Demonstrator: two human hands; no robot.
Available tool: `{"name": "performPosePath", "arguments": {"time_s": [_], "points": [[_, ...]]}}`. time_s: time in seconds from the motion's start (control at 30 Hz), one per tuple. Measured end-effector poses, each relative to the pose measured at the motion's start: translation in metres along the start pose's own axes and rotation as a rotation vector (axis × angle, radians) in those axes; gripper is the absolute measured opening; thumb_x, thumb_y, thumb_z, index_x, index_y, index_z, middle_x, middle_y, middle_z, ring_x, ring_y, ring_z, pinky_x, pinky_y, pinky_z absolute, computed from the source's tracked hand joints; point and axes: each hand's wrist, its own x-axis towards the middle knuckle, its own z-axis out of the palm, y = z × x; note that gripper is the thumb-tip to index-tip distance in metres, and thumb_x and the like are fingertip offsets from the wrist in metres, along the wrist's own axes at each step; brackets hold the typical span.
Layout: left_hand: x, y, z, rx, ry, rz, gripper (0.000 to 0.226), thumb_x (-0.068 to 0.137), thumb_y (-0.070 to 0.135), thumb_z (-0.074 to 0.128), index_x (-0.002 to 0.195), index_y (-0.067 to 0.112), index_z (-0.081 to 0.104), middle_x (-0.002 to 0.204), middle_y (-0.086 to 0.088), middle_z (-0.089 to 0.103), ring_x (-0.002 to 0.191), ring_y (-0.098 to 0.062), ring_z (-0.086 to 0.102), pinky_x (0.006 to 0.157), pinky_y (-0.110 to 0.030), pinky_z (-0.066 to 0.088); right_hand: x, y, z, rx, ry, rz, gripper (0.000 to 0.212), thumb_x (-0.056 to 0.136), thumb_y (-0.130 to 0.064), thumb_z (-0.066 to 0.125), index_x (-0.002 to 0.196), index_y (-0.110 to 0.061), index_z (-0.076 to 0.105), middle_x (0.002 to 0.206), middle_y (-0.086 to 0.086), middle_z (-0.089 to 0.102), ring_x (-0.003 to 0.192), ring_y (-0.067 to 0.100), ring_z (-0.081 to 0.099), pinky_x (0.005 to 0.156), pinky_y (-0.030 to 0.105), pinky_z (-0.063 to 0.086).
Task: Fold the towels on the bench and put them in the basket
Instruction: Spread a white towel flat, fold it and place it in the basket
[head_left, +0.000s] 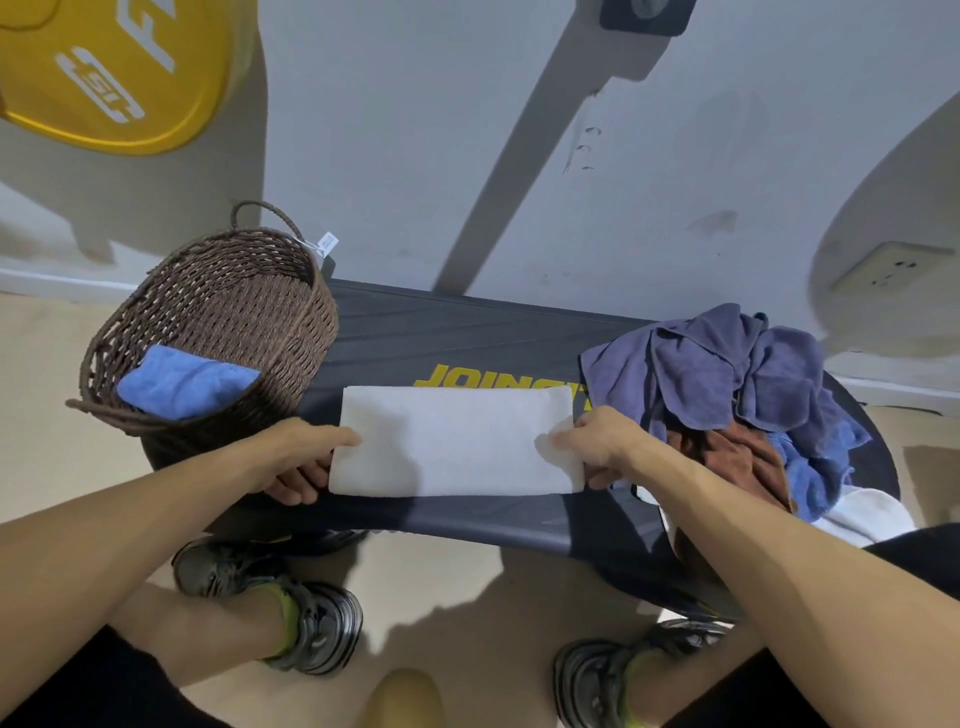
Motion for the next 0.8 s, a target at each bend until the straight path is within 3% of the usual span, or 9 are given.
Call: {"name": "performPosePath", "arguments": {"time_s": [0.2, 0.27, 0.33, 0.4, 0.47, 0.57, 0.63, 0.73, 0.8], "points": [[-0.009, -0.014, 0.002, 0.061, -0.163, 0.079, 0.029, 0.080, 0.029, 0.080, 0.085, 0.004, 0.066, 0.079, -0.011, 0.060, 0.049, -0.017, 0.051, 0.045, -0.024, 0.042, -0.006, 0.021, -0.012, -0.105, -0.163, -0.013, 0.032, 0.069, -0.024, 0.089, 0.092, -0.008, 0.073, 0.070, 0.007, 0.059, 0.061, 0.019, 0.045, 0.047, 0.022, 0.036], [-0.011, -0.017, 0.000, 0.099, -0.167, 0.123, 0.023, 0.083, 0.023, 0.078, 0.076, 0.008, 0.063, 0.069, -0.007, 0.053, 0.048, -0.015, 0.044, 0.043, -0.023, 0.037, -0.007, 0.024, -0.007, -0.125, -0.160, -0.054, 0.022, 0.066, -0.019, 0.090, 0.078, -0.010, 0.074, 0.064, 0.004, 0.057, 0.061, 0.020, 0.043, 0.051, 0.024, 0.037], [-0.012, -0.018, -0.004, 0.136, -0.138, 0.156, 0.024, 0.086, 0.023, 0.075, 0.074, 0.008, 0.061, 0.060, -0.004, 0.047, 0.048, -0.015, 0.041, 0.042, -0.022, 0.035, -0.007, 0.025, -0.004, -0.208, -0.129, -0.093, 0.021, 0.065, -0.020, 0.090, 0.079, -0.012, 0.075, 0.077, 0.002, 0.067, 0.072, 0.020, 0.055, 0.066, 0.028, 0.045], [-0.013, -0.016, -0.007, 0.232, -0.073, 0.187, 0.026, 0.088, 0.026, 0.074, 0.075, 0.007, 0.062, 0.056, -0.005, 0.048, 0.048, -0.016, 0.043, 0.042, -0.023, 0.037, -0.008, 0.026, -0.004, -0.275, -0.137, -0.077, 0.030, 0.068, -0.021, 0.089, 0.092, -0.009, 0.076, 0.092, 0.002, 0.071, 0.083, 0.020, 0.062, 0.073, 0.029, 0.047], [-0.013, -0.013, -0.008, 0.377, 0.000, 0.222, 0.027, 0.089, 0.031, 0.071, 0.077, 0.008, 0.063, 0.051, -0.005, 0.051, 0.046, -0.017, 0.046, 0.042, -0.024, 0.040, -0.010, 0.027, -0.003, -0.296, -0.174, -0.040, 0.037, 0.071, -0.022, 0.087, 0.102, -0.006, 0.074, 0.090, 0.003, 0.068, 0.074, 0.017, 0.059, 0.063, 0.026, 0.047], [-0.018, -0.003, -0.007, 0.598, 0.058, 0.198, 0.030, 0.088, 0.037, 0.068, 0.082, 0.008, 0.068, 0.050, -0.004, 0.058, 0.041, -0.017, 0.051, 0.042, -0.024, 0.045, -0.013, 0.024, 0.003, -0.296, -0.205, 0.030, 0.035, 0.073, -0.032, 0.087, 0.090, -0.009, 0.067, 0.068, 0.003, 0.059, 0.056, 0.017, 0.050, 0.052, 0.024, 0.041], [-0.023, 0.007, -0.006, 0.751, 0.172, 0.237, 0.028, 0.086, 0.038, 0.066, 0.083, 0.010, 0.067, 0.066, -0.005, 0.066, 0.054, -0.018, 0.060, 0.051, -0.026, 0.049, -0.013, 0.018, 0.003, -0.322, -0.186, 0.087, 0.048, 0.069, -0.050, 0.085, 0.080, -0.009, 0.062, 0.063, 0.004, 0.056, 0.053, 0.020, 0.046, 0.055, 0.026, 0.038], [-0.026, 0.026, 0.005, 0.721, 0.389, 0.478, 0.016, 0.087, 0.032, 0.060, 0.083, 0.018, 0.055, 0.092, -0.005, 0.063, 0.086, -0.027, 0.061, 0.074, -0.035, 0.050, -0.012, 0.011, 0.002, -0.388, -0.088, 0.138, 0.065, 0.061, -0.068, 0.081, 0.071, -0.008, 0.056, 0.048, 0.002, 0.056, 0.038, 0.017, 0.050, 0.052, 0.025, 0.040], [-0.029, 0.041, 0.022, 0.606, 0.461, 0.724, 0.014, 0.088, 0.028, 0.059, 0.082, 0.023, 0.047, 0.087, 0.001, 0.057, 0.084, -0.027, 0.057, 0.074, -0.036, 0.046, -0.007, 0.011, 0.003, -0.244, -0.004, 0.139, 0.066, 0.065, -0.067, 0.079, 0.078, -0.005, 0.060, 0.050, 0.003, 0.065, 0.036, 0.014, 0.059, 0.046, 0.025, 0.047]]}}
